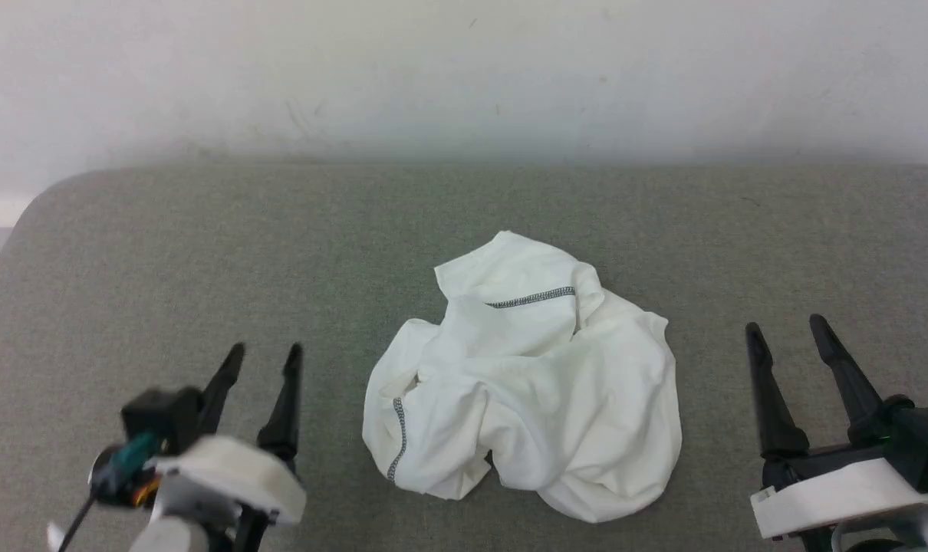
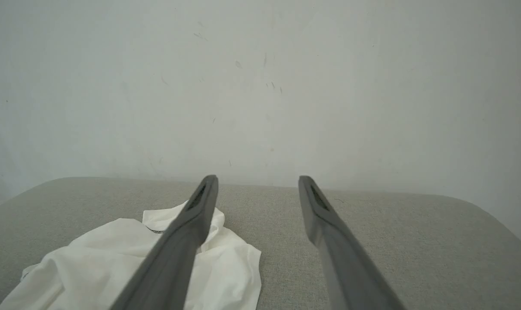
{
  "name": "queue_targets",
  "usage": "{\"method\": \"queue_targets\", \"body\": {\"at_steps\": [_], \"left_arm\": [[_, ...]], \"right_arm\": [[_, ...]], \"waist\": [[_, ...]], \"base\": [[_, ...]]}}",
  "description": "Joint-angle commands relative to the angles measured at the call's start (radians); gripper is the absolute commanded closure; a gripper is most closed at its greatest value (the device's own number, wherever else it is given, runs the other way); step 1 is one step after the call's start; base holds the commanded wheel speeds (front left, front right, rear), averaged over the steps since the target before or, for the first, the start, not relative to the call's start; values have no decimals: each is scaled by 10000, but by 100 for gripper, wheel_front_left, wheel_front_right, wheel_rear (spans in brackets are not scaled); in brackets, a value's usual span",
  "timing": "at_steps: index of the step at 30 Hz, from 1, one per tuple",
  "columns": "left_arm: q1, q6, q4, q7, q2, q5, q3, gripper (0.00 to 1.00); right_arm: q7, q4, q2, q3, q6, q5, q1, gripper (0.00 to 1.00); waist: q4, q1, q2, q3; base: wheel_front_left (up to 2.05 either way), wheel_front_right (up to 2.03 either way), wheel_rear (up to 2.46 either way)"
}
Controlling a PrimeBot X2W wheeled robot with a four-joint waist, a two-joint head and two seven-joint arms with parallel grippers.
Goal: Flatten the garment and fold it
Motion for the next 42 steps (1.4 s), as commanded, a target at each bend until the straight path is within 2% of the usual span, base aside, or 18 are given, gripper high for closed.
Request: {"method": "queue_targets", "body": {"at_steps": [1, 2, 6, 10, 16, 22, 23, 24, 25, 27, 30, 32, 36, 39, 42], "left_arm": [[-824, -377, 305, 762, 109, -248, -280, 0], [-824, -377, 305, 762, 109, -248, -280, 0], [-2159, -916, 1079, 2496, 120, -553, -944, 0], [-3408, -1258, 2019, 3972, 53, -768, -1575, 0], [-4842, -1505, 3864, 5376, 17, -941, -2234, 0], [-5393, -1633, 5598, 6410, -232, -1081, -3134, 0], [-5401, -1646, 5807, 6583, -281, -1148, -3287, 32], [-5401, -1656, 5995, 6746, -299, -1160, -3473, 56], [-5382, -1664, 6140, 6885, -320, -1216, -3643, 98], [-5374, -1674, 6223, 6722, -307, -1296, -3830, 100], [-5479, -1673, 6011, 5681, -105, -1178, -3767, 100], [-5550, -1485, 5629, 4776, 106, -1045, -3501, 100], [-5269, -742, 4248, 3416, 683, -1023, -2649, 100], [-4338, 144, 2961, 2843, 1285, -1283, -1654, 100], [-2684, 1154, 1849, 2610, 1679, -1804, -544, 100]], "right_arm": [[102, -98, 22, 49, -9, -132, -39, 0], [102, -98, 22, 49, -9, -132, -39, 0], [164, -201, 22, 223, -9, -268, -258, 0], [166, -236, 22, 261, -9, -251, -436, 0], [19, -21, 22, 319, -9, -105, -711, 0], [-196, 294, 22, 305, -9, 90, -812, 0], [-226, 341, 22, 306, -9, 108, -818, 0], [-249, 387, 22, 304, -9, 126, -820, 0], [-275, 425, 22, 296, -9, 154, -816, 0], [-306, 488, 22, 284, -9, 184, -798, 0], [-355, 566, 22, 216, -9, 253, -748, 0], [-387, 605, 22, 194, -9, 293, -705, 0], [-433, 608, 22, 64, -9, 373, -536, 0], [-447, 622, 22, 69, -9, 440, -393, 0], [-461, 642, 22, 81, -9, 476, -312, 0]], "waist": [[86, 0, -1, 202], [86, 0, -1, 202], [-48, 0, -1, 545], [-232, 0, -1, 925], [-608, 0, -1, 1375], [-881, 0, -1, 1461], [-912, 0, -1, 1451], [-933, 0, -1, 1429], [-944, 0, -1, 1404], [-954, 0, -1, 1320], [-877, 0, -1, 1166], [-803, 0, -1, 1037], [-551, 0, -1, 797], [-381, 0, -1, 654], [-282, 0, -1, 577]], "base": [[0, 0, 0], [0, 0, 0], [0, 0, 0], [0, 0, 0], [0, 0, 0], [0, 0, 0], [0, 0, 0], [0, 0, 0], [0, 0, 0], [0, 0, 0], [0, 0, 0], [0, 0, 0], [0, 0, 0], [0, 0, 0], [0, 0, 0]]}}
